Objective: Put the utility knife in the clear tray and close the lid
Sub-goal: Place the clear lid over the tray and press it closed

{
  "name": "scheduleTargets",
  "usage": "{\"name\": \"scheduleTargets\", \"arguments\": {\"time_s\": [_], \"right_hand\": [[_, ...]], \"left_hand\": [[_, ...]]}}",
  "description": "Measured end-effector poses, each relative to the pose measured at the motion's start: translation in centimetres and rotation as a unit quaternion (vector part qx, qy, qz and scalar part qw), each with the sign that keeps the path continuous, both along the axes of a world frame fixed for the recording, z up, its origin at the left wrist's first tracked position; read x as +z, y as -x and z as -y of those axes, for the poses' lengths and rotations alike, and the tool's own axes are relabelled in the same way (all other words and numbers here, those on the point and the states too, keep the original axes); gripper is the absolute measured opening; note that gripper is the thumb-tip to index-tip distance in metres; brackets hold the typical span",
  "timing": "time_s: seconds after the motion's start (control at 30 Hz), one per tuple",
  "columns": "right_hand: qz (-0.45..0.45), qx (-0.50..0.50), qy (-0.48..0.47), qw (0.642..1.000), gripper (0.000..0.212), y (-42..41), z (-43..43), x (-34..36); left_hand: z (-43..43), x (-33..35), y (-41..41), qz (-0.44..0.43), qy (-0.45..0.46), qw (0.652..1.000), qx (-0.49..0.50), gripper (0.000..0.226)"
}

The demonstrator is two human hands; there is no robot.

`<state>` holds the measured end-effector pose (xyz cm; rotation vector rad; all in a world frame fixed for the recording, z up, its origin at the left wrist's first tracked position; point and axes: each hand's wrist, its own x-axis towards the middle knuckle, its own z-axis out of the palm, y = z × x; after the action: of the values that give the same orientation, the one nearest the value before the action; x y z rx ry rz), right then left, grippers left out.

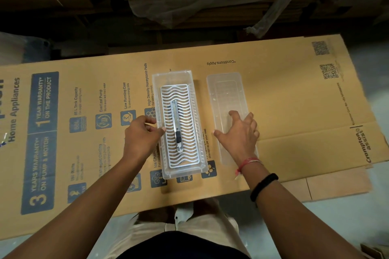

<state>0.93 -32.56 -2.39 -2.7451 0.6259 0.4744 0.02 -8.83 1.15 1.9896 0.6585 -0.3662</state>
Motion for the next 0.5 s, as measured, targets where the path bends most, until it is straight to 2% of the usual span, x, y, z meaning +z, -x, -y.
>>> {"name": "scheduleTargets", "arguments": {"time_s": [0.23, 0.33, 0.5], "right_hand": [[0.026, -0.036, -0.022, 0.999, 0.07, -1.1, 0.1, 2.0], [0.069, -0.06, -0.074, 0.993, 0.07, -1.5, -0.9, 4.4], [0.108, -0.026, -0.156, 0.982, 0.068, 0.0, -5.4, 7.3]], "left_hand": [[0.1, 0.1, -0.4, -0.008, 0.022, 0.999, 0.025, 0.017], [0.2, 0.3, -0.6, -0.01, 0.03, 0.999, 0.033, 0.014], [0.4, 0.6, -0.5, -0.02, 0.061, 0.996, 0.066, 0.028]]}}
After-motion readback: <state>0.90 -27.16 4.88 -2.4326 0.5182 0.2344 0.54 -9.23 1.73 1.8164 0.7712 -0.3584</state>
